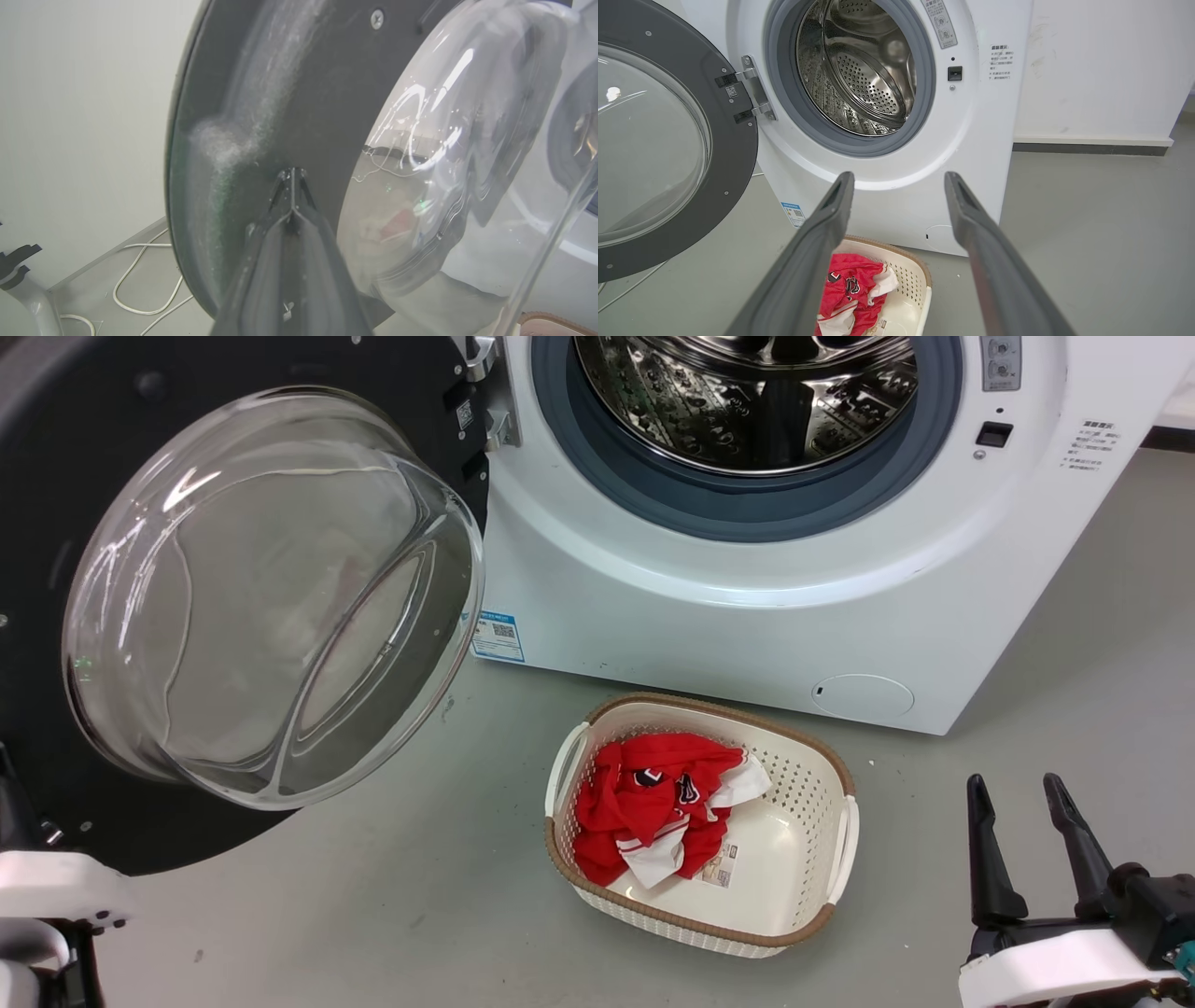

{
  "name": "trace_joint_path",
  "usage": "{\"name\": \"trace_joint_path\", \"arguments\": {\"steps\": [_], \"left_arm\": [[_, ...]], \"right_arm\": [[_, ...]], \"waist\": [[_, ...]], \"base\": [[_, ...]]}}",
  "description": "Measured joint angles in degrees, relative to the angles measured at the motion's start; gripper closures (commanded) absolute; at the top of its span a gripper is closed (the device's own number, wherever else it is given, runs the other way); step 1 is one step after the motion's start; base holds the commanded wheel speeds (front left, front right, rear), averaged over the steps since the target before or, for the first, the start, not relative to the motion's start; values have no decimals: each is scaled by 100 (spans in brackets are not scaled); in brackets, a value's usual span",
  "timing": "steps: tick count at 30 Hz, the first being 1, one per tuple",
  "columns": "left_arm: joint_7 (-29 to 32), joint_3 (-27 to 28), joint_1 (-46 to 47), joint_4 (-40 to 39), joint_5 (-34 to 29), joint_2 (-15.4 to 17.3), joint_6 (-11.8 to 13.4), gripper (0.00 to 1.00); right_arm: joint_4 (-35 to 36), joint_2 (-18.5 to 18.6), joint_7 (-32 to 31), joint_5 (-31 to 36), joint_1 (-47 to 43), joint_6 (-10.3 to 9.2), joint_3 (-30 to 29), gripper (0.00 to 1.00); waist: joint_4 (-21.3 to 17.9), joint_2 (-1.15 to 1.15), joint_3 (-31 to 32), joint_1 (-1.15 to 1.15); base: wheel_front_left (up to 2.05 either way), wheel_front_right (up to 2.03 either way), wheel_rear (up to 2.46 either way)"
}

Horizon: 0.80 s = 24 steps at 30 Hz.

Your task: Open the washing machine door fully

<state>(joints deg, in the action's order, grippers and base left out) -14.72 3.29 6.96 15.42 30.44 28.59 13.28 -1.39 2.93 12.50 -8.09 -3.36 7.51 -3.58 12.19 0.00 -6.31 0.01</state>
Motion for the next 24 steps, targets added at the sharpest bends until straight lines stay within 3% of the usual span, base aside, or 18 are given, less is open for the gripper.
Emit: {"name": "trace_joint_path", "arguments": {"steps": [5, 9, 16, 24], "left_arm": [[-9, 118, 78, 237, 57, 52, -68, 100], [-18, 148, -56, 90, -34, -86, -62, 100], [-34, -16, -501, -733, -603, -679, -142, 100], [-34, -808, -549, -1406, -1310, -1526, -537, 100]], "right_arm": [[0, 0, -2, 9, 1, 0, 24, 0], [-14, 0, -1, 8, -2, 0, 35, 0], [-37, 0, 7, -1, -12, 0, 11, 0], [-25, -1, -18, 70, -7, 0, -46, 0]], "waist": [[-68, 0, 18, 0], [-148, 0, 68, 0], [-258, 0, 196, -1], [-414, 0, 276, -1]], "base": [[0, 0, 0], [0, 0, 0], [0, 0, 0], [0, 0, 0]]}}
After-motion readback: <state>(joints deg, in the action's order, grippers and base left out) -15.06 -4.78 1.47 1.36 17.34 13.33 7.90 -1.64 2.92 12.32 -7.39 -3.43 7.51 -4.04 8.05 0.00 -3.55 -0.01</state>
